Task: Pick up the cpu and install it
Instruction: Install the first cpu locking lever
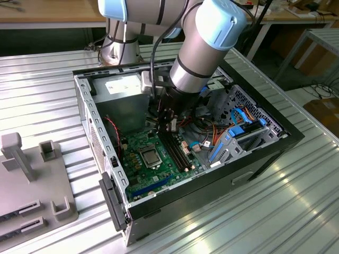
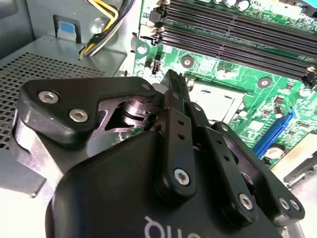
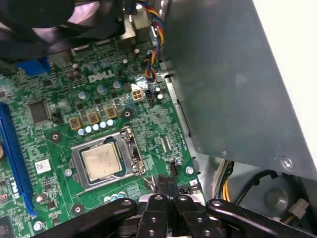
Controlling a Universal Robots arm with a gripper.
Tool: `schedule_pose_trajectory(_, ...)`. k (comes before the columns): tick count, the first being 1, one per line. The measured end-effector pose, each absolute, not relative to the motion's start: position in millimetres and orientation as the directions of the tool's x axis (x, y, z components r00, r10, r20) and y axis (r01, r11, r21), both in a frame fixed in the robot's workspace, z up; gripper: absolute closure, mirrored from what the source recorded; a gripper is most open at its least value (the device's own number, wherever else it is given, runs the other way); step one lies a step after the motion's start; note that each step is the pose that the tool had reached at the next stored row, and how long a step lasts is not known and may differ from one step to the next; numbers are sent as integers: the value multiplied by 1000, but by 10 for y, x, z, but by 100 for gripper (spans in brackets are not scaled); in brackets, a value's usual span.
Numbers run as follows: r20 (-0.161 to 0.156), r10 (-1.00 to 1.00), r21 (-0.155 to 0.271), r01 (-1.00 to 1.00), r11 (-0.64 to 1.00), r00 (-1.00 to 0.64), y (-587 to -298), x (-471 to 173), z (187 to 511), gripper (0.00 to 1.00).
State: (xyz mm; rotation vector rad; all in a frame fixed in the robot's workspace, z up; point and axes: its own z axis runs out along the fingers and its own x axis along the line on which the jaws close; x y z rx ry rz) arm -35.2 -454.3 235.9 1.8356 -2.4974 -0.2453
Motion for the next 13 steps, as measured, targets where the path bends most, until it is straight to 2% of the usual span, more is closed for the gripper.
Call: schedule_pose_trajectory(13,-52,-974,142,-967,209,-218,-4565,-351,2361,89)
